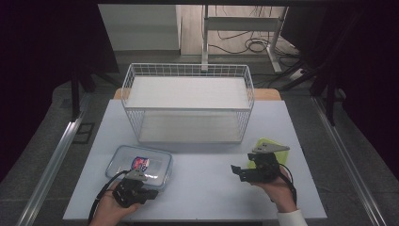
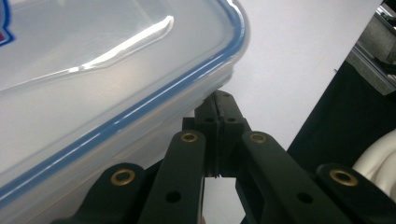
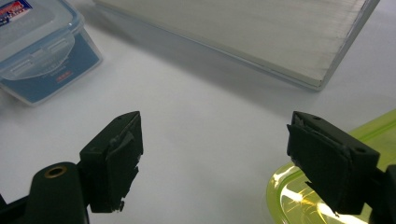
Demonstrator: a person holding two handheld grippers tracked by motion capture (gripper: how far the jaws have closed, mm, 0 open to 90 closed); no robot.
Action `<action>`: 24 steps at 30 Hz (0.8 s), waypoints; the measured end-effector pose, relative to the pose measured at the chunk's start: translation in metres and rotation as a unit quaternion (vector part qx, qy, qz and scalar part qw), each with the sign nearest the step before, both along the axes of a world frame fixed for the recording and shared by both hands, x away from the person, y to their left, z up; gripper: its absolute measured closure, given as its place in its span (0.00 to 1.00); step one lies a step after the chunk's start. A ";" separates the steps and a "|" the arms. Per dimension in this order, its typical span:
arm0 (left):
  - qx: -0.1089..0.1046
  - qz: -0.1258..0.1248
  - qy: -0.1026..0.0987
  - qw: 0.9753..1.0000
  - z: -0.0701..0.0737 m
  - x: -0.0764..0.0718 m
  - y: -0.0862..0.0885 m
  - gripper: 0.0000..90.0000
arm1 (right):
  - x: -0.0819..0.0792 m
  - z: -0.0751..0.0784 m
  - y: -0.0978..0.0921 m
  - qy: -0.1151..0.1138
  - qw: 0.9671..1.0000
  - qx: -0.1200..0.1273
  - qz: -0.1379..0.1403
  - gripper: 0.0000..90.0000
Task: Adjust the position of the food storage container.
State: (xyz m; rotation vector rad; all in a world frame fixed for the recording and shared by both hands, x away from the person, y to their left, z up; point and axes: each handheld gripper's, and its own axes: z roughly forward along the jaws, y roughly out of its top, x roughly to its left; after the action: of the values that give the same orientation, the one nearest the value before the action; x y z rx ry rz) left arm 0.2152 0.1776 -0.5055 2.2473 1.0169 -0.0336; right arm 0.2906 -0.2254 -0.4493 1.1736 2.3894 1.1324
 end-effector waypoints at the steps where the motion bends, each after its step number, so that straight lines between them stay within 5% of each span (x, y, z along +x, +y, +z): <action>1: -0.004 -0.002 -0.004 1.000 0.003 -0.004 0.002 0.99 | -0.001 0.001 -0.001 0.000 1.000 0.002 -0.001 0.20; 7: -0.026 0.011 -0.035 0.999 0.023 -0.012 0.026 0.99 | 0.000 0.001 -0.001 0.001 1.000 0.003 -0.002 0.20; 8: -0.040 0.036 -0.044 0.998 0.033 -0.011 0.044 0.99 | 0.000 0.001 -0.001 0.002 1.000 0.003 -0.002 0.20; 12: -0.055 0.070 -0.052 0.995 0.046 -0.008 0.072 0.99 | 0.000 0.001 -0.001 0.003 1.000 0.003 -0.003 0.20; 15: -0.047 0.110 -0.061 0.991 0.052 -0.001 0.098 0.99 | 0.001 0.000 -0.001 0.004 1.000 0.003 -0.004 0.21; 20: -0.017 0.183 -0.049 0.982 0.041 0.019 0.142 1.00 | 0.001 -0.001 0.002 0.006 1.000 0.000 -0.001 0.21; 24: -0.001 0.206 -0.026 0.978 0.024 0.031 0.157 1.00 | 0.001 0.000 0.003 0.000 1.000 0.001 -0.005 0.21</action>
State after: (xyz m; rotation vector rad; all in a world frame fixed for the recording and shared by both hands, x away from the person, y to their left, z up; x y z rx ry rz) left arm 0.2457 0.3345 -0.4814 1.9824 1.4315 0.2017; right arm 0.2911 -0.2228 -0.4496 1.1862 2.3793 1.1324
